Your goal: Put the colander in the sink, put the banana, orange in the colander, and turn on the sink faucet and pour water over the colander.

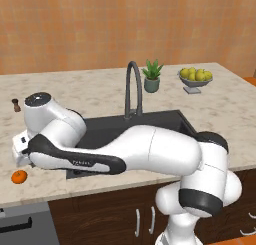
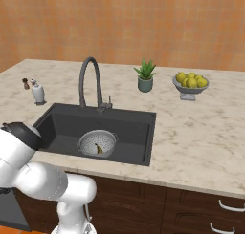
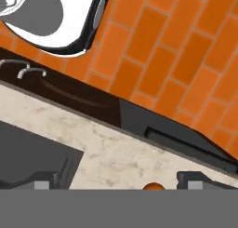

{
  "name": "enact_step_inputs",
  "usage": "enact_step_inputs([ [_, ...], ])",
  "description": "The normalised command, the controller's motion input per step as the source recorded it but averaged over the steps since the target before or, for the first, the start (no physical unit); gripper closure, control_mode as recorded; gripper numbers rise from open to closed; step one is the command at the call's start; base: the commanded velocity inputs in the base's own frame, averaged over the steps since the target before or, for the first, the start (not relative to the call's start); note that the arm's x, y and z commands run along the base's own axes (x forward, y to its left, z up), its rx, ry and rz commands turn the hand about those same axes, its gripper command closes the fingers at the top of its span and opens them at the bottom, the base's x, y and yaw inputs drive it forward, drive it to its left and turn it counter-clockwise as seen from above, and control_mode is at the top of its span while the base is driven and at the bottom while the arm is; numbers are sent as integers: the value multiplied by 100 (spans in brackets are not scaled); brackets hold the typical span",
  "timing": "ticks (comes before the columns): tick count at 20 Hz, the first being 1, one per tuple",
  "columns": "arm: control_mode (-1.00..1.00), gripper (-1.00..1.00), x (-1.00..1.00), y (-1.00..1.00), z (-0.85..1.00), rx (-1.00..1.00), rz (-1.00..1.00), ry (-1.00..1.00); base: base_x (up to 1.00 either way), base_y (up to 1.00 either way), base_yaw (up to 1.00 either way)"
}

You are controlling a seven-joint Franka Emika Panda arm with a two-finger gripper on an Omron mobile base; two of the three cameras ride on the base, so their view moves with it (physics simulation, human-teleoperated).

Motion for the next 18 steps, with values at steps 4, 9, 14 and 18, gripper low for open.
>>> enact_step_inputs([
  [4, -100, -100, 1, 29, -86, -6, 10, -4, 0, 0, 0],
  [9, -100, -100, 15, 27, -73, -2, 6, -3, 0, 0, 0],
  [14, -100, -100, 25, 30, -61, 0, 5, -4, 0, 0, 0],
  [18, -100, -100, 31, 41, -26, 0, 2, -8, 0, 0, 0],
])
